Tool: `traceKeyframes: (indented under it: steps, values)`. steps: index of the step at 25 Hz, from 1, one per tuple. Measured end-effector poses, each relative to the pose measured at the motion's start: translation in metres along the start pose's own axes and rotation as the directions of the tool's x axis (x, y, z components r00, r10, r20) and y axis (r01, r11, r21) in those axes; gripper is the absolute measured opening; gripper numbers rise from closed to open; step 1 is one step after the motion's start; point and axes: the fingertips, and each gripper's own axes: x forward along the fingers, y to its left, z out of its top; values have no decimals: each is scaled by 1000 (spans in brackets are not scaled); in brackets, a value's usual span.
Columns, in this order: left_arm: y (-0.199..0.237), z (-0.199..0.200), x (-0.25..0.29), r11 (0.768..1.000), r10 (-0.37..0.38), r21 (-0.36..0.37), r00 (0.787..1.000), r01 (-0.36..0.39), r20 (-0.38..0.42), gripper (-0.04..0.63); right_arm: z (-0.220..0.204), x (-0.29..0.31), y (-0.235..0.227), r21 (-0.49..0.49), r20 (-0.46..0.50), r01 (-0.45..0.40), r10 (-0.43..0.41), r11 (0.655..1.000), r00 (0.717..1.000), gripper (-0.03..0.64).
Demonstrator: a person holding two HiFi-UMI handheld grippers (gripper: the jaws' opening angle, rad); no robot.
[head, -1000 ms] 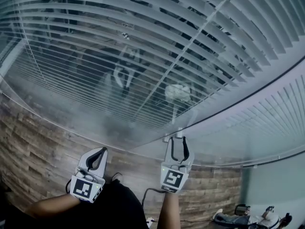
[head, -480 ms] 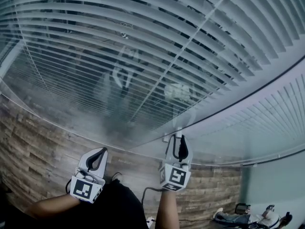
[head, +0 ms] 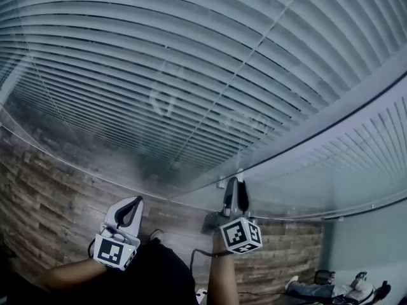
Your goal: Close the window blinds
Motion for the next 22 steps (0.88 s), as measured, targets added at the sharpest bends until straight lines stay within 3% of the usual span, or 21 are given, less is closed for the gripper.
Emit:
traceKeyframes:
  steps: [2,3,5,7,8,10,12,13,14,15,19,20,22]
  values:
    - [1,1,1,1000,3,-1,1000,-3,-1,2,2,0,2,-203,-21,30,-35,979,999,138]
    - [1,0,2,1000,4,-4,1000,-4,-4,2,3,-1,4,-337,-24,47,-58,940,998,164]
    - [3,-1,3,1000,8,-9,1000,-8,-13,2,2,-1,11,-590,-22,73,-106,804,994,173]
    - [4,-1,3,1000,13,-9,1000,-13,-19,2,-2,1,16,-757,-23,82,-152,649,988,172]
    - [4,-1,3,1000,13,-8,1000,-13,-17,2,-5,1,17,-808,-23,84,-173,583,985,170]
    - [3,-3,0,1000,10,-10,1000,-10,-13,2,-9,2,16,-869,-5,100,-209,485,978,155]
    - [2,-7,-2,1000,7,-13,1000,-7,-13,2,-10,2,14,-895,23,122,-228,429,973,130]
    - [2,-8,-2,1000,7,-14,1000,-7,-13,2,-11,2,14,-899,30,128,-231,419,973,130]
    - [3,-8,-2,1000,8,-16,1000,-8,-13,2,-10,2,13,-894,31,129,-229,430,973,129]
    - [2,-7,-3,1000,8,-18,1000,-8,-14,2,-9,2,13,-875,25,127,-219,467,975,127]
    - [3,-6,-5,1000,9,-17,1000,-9,-4,2,-4,-1,11,-649,-2,108,-144,753,990,127]
    - [3,-7,-6,1000,8,-16,1000,-8,-1,2,-4,-1,10,-590,-2,104,-130,801,992,127]
    - [3,-8,-7,1000,9,-21,1000,-9,-4,2,-3,-1,8,-495,0,92,-106,864,994,127]
